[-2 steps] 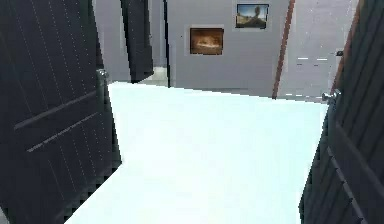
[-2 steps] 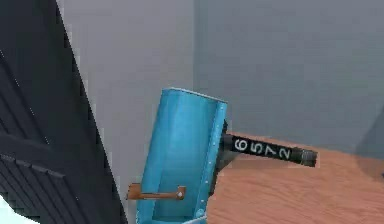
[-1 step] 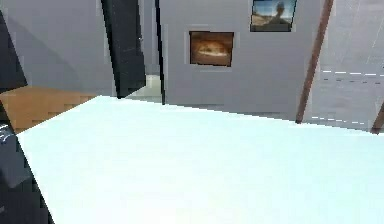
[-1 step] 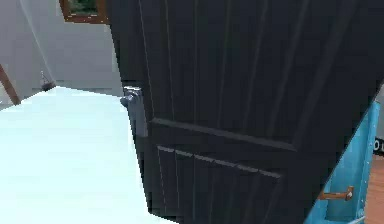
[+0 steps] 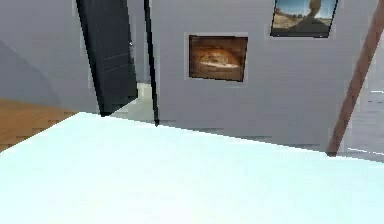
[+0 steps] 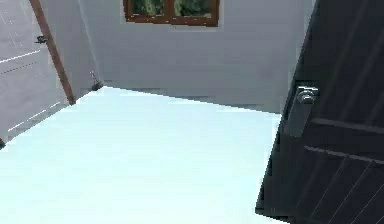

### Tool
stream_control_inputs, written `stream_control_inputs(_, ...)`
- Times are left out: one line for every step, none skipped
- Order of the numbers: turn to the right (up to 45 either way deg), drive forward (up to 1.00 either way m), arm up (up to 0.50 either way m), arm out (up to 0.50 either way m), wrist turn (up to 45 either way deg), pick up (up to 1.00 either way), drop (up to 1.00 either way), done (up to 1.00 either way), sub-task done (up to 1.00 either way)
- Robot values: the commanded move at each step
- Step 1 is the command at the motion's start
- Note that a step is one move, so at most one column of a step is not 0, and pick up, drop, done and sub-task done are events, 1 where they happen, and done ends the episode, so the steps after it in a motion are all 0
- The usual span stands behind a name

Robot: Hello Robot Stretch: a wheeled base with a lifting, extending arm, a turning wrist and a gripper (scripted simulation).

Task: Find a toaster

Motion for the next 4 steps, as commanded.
stream_control_inputs(-21.0,0.00,0.00,0.00,0.0,0.00,0.00,0.00,0.00)
stream_control_inputs(0.0,0.50,0.00,0.00,0.0,0.00,0.00,0.00,0.00)
stream_control_inputs(-45.0,0.00,0.00,0.00,0.0,0.00,0.00,0.00,0.00)
stream_control_inputs(-3.0,0.00,0.00,0.00,0.0,0.00,0.00,0.00,0.00)
